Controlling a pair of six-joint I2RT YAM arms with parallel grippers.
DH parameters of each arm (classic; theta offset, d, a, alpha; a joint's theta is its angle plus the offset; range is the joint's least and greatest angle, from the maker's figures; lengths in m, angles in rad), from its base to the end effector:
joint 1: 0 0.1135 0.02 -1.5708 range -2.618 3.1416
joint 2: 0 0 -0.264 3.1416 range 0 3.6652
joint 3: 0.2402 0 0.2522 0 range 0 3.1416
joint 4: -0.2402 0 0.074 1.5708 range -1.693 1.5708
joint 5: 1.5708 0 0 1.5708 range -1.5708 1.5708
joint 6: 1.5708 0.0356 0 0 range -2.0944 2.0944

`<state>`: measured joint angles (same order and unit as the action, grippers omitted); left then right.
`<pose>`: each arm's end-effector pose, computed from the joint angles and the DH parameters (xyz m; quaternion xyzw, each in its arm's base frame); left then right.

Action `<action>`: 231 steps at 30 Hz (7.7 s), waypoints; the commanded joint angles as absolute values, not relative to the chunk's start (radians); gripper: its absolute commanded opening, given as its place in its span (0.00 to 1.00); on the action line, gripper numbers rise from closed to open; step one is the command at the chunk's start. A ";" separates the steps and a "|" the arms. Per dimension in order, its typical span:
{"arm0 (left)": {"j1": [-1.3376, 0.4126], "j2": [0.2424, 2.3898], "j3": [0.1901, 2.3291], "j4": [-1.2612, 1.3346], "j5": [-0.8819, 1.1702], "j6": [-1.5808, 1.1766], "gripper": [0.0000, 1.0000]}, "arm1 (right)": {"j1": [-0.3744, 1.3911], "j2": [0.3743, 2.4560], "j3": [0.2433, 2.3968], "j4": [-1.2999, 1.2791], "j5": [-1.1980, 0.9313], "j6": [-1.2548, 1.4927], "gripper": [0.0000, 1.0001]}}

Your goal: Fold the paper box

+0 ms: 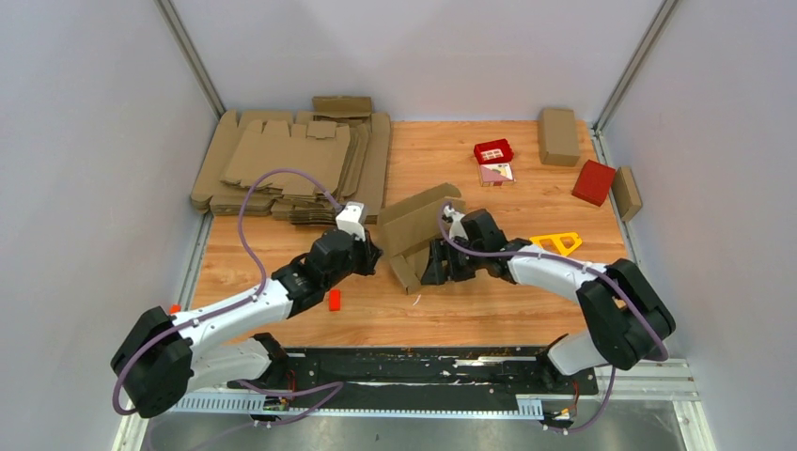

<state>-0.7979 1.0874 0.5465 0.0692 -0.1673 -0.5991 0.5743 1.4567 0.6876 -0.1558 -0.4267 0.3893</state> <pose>0.1686 -0.1644 0.2230 0.0409 0.8499 -0.2801 0.4444 0.2201 0.1600 0.1636 -0.1525 0.9166 0.3217 0.1818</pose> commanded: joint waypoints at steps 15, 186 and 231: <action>-0.804 1.160 0.493 0.375 -0.164 -0.182 0.00 | 0.669 1.143 0.737 -0.312 -0.225 0.241 0.89; -0.778 1.356 0.782 -0.263 -0.315 -0.360 0.68 | 0.398 1.394 0.653 0.309 -0.587 0.274 0.28; -0.761 1.404 0.698 -0.104 -0.405 -0.539 0.00 | 0.411 0.871 0.307 0.086 -0.351 0.619 1.00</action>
